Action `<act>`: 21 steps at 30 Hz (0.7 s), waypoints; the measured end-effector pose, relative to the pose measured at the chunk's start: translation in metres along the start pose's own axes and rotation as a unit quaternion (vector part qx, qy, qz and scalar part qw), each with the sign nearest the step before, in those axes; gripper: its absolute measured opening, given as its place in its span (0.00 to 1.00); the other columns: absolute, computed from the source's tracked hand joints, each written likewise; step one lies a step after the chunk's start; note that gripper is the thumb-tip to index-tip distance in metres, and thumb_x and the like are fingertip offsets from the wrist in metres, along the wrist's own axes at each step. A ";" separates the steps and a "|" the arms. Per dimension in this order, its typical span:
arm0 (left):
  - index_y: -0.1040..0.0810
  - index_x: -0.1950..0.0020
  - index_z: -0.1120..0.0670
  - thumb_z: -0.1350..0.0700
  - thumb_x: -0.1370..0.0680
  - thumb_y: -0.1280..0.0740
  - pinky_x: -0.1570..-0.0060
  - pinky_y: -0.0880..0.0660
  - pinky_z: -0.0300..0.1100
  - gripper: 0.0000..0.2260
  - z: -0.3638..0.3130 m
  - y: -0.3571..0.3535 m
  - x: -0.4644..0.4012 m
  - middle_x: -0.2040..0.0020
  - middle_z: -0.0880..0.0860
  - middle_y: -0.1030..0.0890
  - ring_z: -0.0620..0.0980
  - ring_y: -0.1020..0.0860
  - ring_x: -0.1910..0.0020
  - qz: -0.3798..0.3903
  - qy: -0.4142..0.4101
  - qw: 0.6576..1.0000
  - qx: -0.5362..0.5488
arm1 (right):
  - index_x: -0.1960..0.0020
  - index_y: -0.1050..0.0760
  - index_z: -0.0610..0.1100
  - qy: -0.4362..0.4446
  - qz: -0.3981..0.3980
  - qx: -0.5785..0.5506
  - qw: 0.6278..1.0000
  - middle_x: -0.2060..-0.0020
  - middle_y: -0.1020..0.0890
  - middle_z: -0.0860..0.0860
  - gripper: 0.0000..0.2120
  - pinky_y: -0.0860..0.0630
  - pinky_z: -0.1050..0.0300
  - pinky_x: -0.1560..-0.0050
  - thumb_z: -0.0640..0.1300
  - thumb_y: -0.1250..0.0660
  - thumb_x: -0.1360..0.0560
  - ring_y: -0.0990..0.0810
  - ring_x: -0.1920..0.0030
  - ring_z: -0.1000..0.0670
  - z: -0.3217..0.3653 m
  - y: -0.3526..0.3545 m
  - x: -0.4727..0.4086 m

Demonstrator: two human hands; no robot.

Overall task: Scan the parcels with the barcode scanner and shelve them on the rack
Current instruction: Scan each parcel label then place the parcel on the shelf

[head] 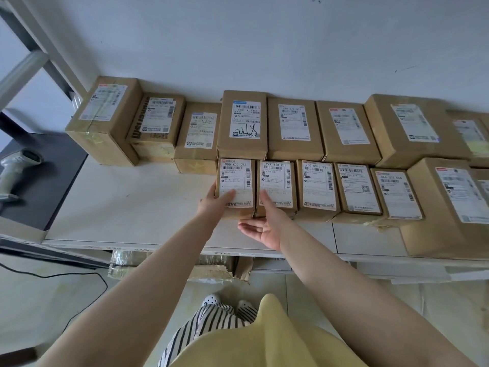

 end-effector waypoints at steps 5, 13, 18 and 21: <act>0.27 0.28 0.44 0.44 0.33 0.22 0.33 0.26 0.55 0.34 -0.002 0.001 0.000 0.41 0.49 0.17 0.53 0.19 0.41 0.000 0.014 1.000 -0.005 | 0.23 0.39 0.48 -0.003 0.006 0.012 1.000 0.45 0.20 0.30 0.38 0.20 0.42 0.40 0.63 0.31 0.26 0.18 0.45 0.35 0.002 0.001 0.000; 0.27 0.32 0.33 0.31 0.46 0.22 0.32 0.27 0.58 0.42 0.024 0.001 -0.028 0.36 0.52 0.22 0.56 0.21 0.39 -0.020 0.017 1.000 0.005 | 0.26 0.37 0.48 0.003 0.004 0.004 1.000 0.47 0.19 0.31 0.35 0.20 0.43 0.41 0.63 0.31 0.26 0.18 0.45 0.36 0.000 0.002 0.001; 0.52 0.17 0.46 0.38 0.28 0.25 0.29 0.33 0.53 0.49 0.002 -0.003 0.009 0.23 0.55 0.33 0.58 0.31 0.26 -0.046 0.025 0.999 -0.014 | 0.36 0.31 0.37 -0.014 0.002 0.051 0.999 0.47 0.18 0.35 0.36 0.21 0.44 0.40 0.66 0.32 0.27 0.18 0.46 0.39 -0.014 0.006 0.002; 0.49 0.17 0.50 0.41 0.23 0.29 0.31 0.34 0.51 0.42 0.008 0.000 0.013 0.23 0.57 0.33 0.58 0.32 0.26 -0.060 0.019 0.998 0.000 | 0.38 0.29 0.37 -0.006 -0.014 0.077 0.997 0.47 0.18 0.38 0.33 0.20 0.46 0.43 0.66 0.33 0.26 0.18 0.47 0.41 -0.026 0.005 0.003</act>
Point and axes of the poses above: each hand's wrist, its own x-axis away from the middle knuckle, its own y-axis out of the back of the hand, z = x × y, the point moved 3 cm from there along -x, towards the middle knuckle
